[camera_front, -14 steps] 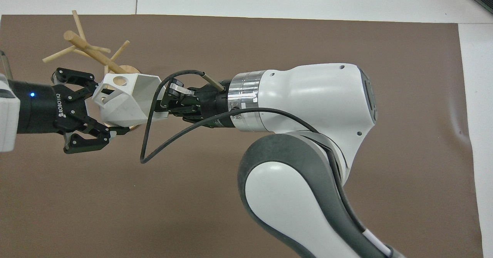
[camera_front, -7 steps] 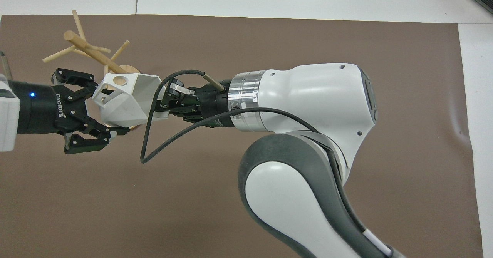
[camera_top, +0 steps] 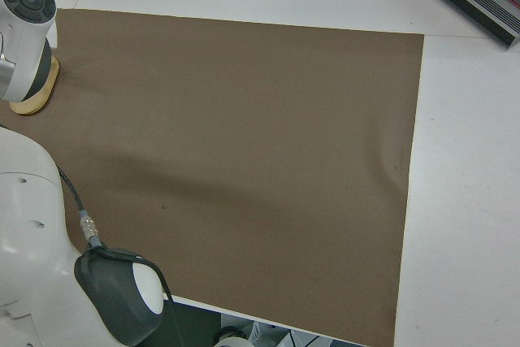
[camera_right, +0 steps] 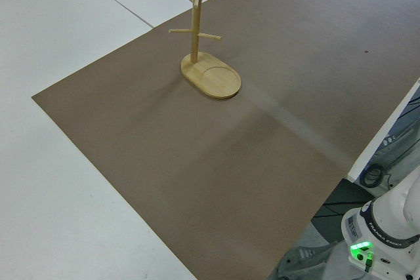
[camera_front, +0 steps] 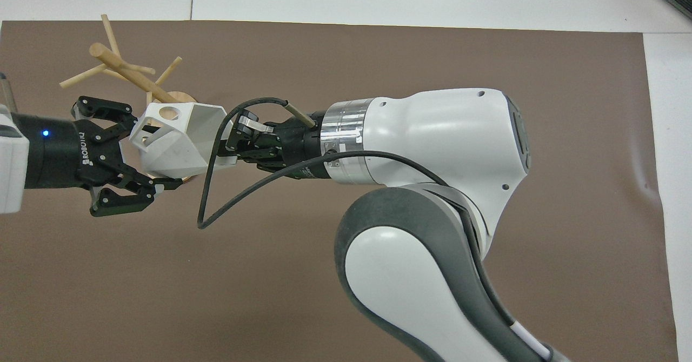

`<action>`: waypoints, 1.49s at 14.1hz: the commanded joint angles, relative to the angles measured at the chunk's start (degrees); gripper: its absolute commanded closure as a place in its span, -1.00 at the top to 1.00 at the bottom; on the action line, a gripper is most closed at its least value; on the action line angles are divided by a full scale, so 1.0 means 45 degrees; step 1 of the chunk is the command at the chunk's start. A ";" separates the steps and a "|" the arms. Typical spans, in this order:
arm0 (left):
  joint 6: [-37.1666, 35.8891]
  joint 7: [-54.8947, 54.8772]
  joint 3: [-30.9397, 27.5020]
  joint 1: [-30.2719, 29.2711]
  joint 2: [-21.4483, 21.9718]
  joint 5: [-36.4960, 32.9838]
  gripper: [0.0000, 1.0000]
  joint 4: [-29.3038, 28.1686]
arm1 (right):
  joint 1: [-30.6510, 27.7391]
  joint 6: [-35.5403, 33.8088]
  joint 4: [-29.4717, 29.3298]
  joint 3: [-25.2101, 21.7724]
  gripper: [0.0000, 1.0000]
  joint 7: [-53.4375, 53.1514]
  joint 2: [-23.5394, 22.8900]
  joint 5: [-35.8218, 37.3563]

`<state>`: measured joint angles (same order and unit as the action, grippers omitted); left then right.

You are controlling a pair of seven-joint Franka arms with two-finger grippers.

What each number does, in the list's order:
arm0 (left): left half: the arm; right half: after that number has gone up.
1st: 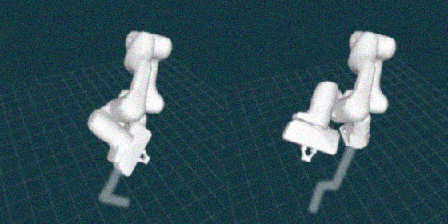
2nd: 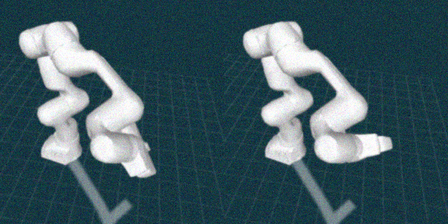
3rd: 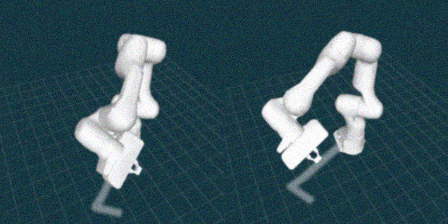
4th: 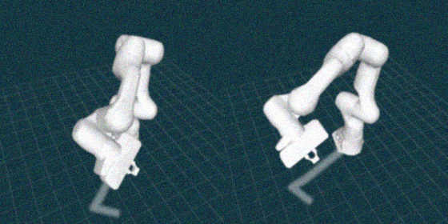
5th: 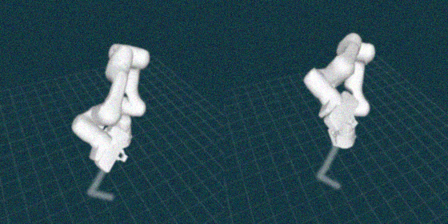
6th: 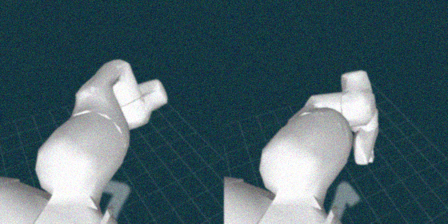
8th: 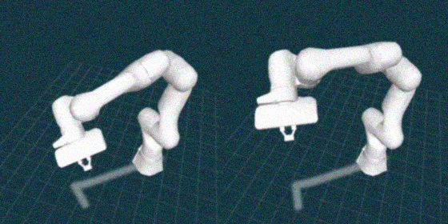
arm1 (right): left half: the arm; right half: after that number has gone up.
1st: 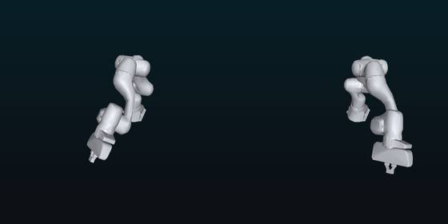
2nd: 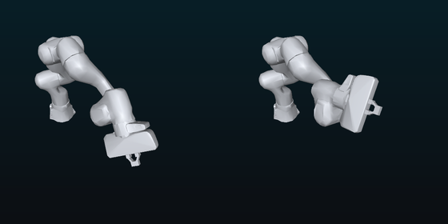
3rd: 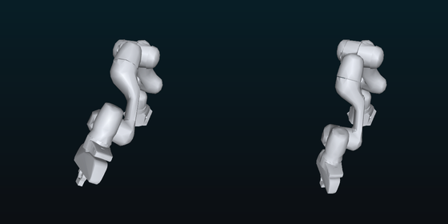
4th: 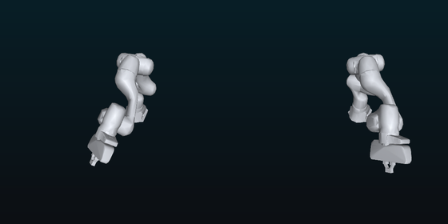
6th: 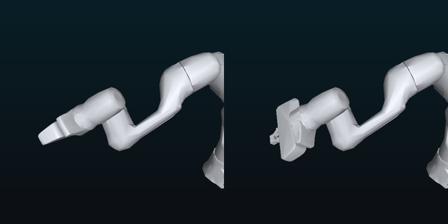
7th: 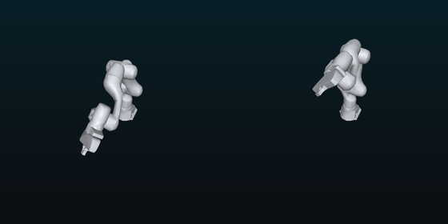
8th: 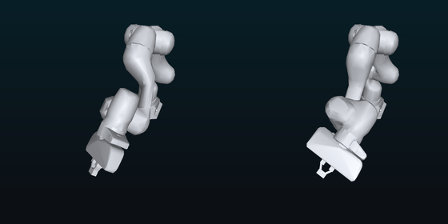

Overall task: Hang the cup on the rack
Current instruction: 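Open the right gripper and withdraw it while the left gripper holds the cup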

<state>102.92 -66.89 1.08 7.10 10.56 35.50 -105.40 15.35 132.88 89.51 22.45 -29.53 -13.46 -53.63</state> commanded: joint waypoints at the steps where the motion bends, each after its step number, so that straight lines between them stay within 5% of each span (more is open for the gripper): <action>1: 0.0097 0.1893 0.0306 0.0218 0.0486 0.0236 -1.00 -0.0230 | 0.0026 0.0413 0.0128 0.0051 -0.38 0.0000 -0.0056 -0.0093; 2: 0.0155 0.2051 0.0365 0.0218 0.0486 0.0236 -1.00 -0.0192 | 0.0007 0.0394 0.0148 0.0032 0.14 0.0059 -0.0056 -0.0093; 3: 0.0233 0.2071 0.0405 0.0218 0.0467 0.0236 -1.00 -0.0191 | 0.0007 0.0413 0.0167 0.0031 0.92 0.0175 -0.0017 -0.0074; 4: 0.0253 0.2091 0.0502 0.0218 0.0467 0.0217 -1.00 -0.0211 | 0.0026 0.0433 0.0206 0.0031 1.00 0.0293 0.0022 -0.0035; 9: 0.0292 0.2383 0.0542 0.0199 0.0467 0.0042 -1.00 -0.0230 | -0.0032 0.0472 0.0226 -0.0066 1.00 0.0333 0.0158 0.0315; 15: 0.0506 0.5094 0.0736 0.0218 0.0467 -0.1770 -1.00 -0.0308 | -0.1610 -0.0034 0.0751 -0.0086 1.00 0.0256 0.0860 0.4281; 21: 0.0800 1.0166 0.1537 0.0238 0.0467 -0.3746 -1.00 -0.0309 | -0.4480 -0.4148 0.1085 -0.0125 1.00 0.0333 0.2403 0.4941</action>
<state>104.92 -28.84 7.54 7.31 11.55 21.81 -105.42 -0.72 119.24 91.70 21.36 -28.73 -6.54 -33.94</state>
